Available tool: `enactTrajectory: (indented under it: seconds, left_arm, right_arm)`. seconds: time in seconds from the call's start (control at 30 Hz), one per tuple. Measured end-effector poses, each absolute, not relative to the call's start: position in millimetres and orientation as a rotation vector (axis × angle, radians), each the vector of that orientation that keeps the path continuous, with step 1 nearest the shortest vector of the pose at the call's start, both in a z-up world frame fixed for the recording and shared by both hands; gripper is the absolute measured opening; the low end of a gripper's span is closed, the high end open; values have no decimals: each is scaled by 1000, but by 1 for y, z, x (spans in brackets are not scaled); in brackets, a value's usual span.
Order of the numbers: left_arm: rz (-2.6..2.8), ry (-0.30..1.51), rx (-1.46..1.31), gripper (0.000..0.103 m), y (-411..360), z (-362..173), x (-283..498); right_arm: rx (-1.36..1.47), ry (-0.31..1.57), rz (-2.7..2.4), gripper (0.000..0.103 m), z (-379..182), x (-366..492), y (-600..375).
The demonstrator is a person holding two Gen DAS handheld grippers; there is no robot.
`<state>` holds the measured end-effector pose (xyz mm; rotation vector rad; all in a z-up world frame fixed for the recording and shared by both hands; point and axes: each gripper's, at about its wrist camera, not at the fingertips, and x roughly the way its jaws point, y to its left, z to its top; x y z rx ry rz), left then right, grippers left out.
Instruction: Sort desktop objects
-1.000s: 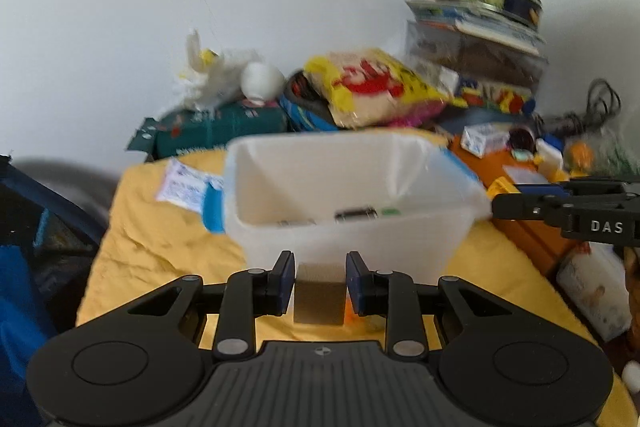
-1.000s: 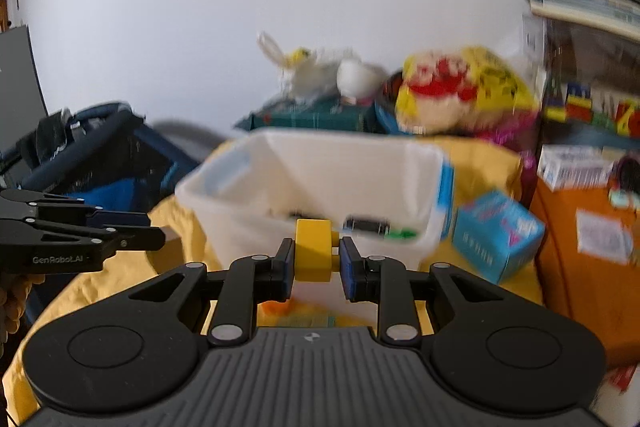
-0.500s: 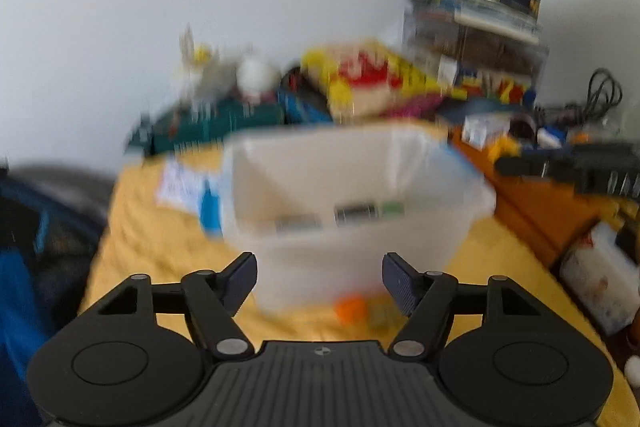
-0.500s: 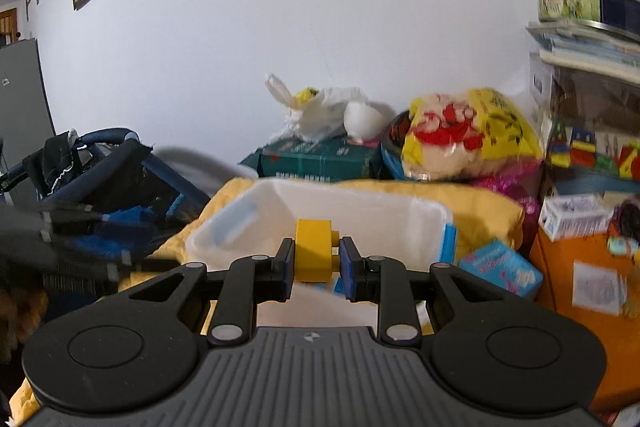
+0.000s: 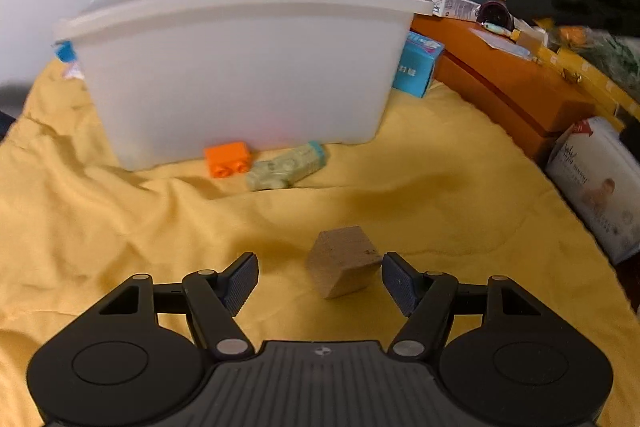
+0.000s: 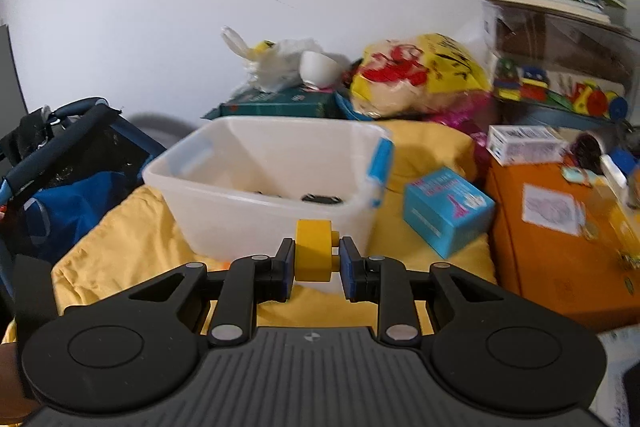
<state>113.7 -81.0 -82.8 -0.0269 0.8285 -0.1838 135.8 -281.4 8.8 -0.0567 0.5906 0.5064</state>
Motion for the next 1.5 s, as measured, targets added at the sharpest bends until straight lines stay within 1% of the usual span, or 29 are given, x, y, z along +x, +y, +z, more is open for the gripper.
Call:
enactTrajectory:
  seconds: [0.03,0.07,0.17,0.2,0.23,0.27,0.33,0.37,0.4,0.47,0.5,0.73,0.77,0.8,0.83,0.97,1.07,1.3,1.5]
  left_arm:
    - [-208,830,-18,55,-85,-85,115]
    - [-233,836,1,37,-90,-87,115]
    - [-228,827,45,34,-94,-85,114]
    - [-228,822,39,20,-92,-83,114]
    - [-228,823,39,19,-90,-82,113]
    - [-224,816,46,16,-90,-80,114]
    - [-215,819,43,17,-86,-78,115]
    - [-204,829,29,26,-84,-77,116]
    - [-185,842,9,48,-83,-76,117]
    - [-153,827,-8,70,-84,-73,119]
    - [-157,806,-5,71,-87,-71,118]
    - [-157,831,19,69,-97,-78,137]
    - [-155,838,9,62,-97,-80,141]
    - [-171,838,-8,45,-96,-82,144]
    - [-187,835,-19,35,-95,-83,146]
    - [-212,827,15,34,-93,-84,144]
    - [-203,799,15,34,-83,-71,136]
    - [-163,680,-3,34,-37,0,109]
    - [-88,609,-38,34,0,54,119]
  right_arm:
    - [-57,594,503,26,7,135,-285]
    - [-54,597,498,26,6,134,-288]
    - [-42,604,488,26,4,135,-296]
    - [-38,603,487,26,4,134,-298]
    - [-38,601,488,26,4,134,-299]
    - [-38,599,489,26,4,133,-299]
    - [-33,597,490,26,4,134,-300]
    - [-31,597,491,26,4,134,-299]
    - [-29,596,494,26,4,135,-298]
    - [-26,594,500,26,4,134,-296]
    - [-25,594,503,26,4,134,-295]
    - [-24,609,506,26,-1,130,-295]
    - [-22,611,503,26,-2,130,-297]
    - [-21,612,499,26,-2,130,-298]
    - [-19,615,495,26,-3,130,-300]
    - [-11,625,482,26,-6,129,-305]
    - [-6,623,482,26,-6,128,-305]
    - [18,601,519,26,0,134,-286]
    - [36,557,557,26,20,152,-256]
